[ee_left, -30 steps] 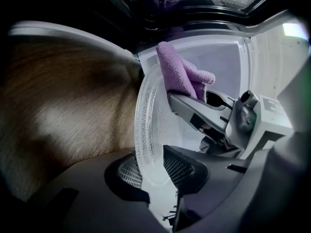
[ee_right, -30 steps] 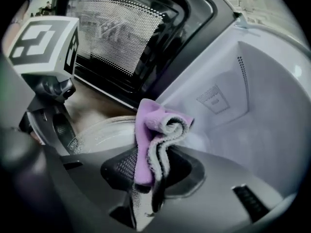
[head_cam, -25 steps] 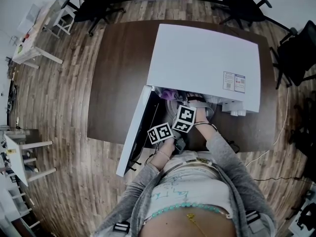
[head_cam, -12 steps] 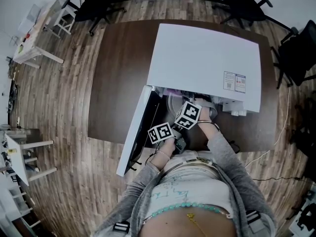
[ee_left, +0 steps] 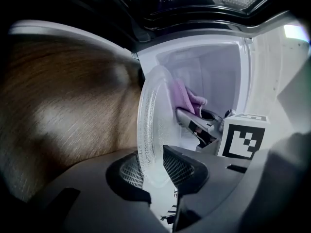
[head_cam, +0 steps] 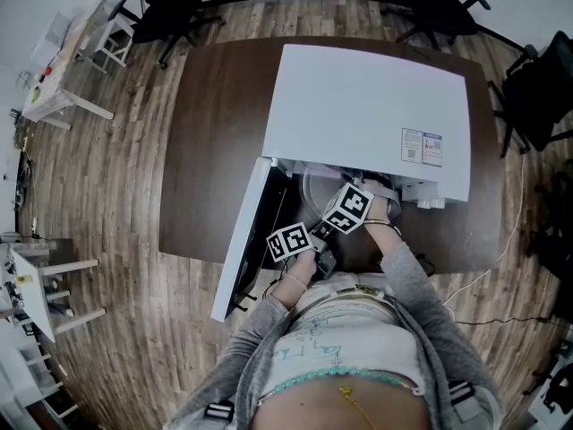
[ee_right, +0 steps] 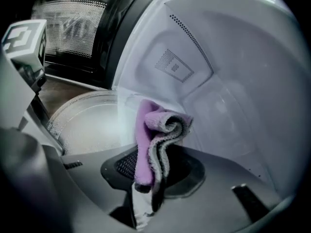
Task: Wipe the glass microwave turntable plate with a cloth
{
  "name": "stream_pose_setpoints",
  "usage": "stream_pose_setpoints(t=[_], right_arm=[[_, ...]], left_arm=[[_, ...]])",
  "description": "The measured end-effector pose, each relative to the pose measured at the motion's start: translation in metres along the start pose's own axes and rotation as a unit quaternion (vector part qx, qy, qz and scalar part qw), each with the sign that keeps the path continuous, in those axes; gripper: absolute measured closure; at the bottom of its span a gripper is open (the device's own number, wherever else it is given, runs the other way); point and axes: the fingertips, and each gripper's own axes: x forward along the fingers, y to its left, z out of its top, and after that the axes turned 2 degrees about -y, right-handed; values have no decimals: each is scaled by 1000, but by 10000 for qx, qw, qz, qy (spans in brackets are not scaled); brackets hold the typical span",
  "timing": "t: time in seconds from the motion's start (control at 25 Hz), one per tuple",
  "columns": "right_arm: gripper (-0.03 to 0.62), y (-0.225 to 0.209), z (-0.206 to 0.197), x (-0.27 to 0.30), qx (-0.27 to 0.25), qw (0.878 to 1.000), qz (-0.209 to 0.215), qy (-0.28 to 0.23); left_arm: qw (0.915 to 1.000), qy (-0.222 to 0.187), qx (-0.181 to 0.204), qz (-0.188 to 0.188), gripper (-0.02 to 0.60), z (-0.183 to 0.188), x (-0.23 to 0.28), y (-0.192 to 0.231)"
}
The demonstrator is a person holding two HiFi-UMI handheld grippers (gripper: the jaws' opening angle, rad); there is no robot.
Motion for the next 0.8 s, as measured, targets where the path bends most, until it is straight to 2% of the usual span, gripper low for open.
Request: stream_pose_setpoints(t=[0.24, 0.44, 0.8], right_arm=[[474, -14, -31, -6, 315, 9987, -132, 366], [474, -11, -37, -11, 233, 9981, -274, 504], [474, 1, -48, -22, 431, 9971, -102, 612]], left_arm=[[10000, 19, -47, 16, 483, -1, -1, 0], [10000, 35, -89, 17, 483, -2, -1, 0], [10000, 36, -30, 48, 483, -1, -2, -1]])
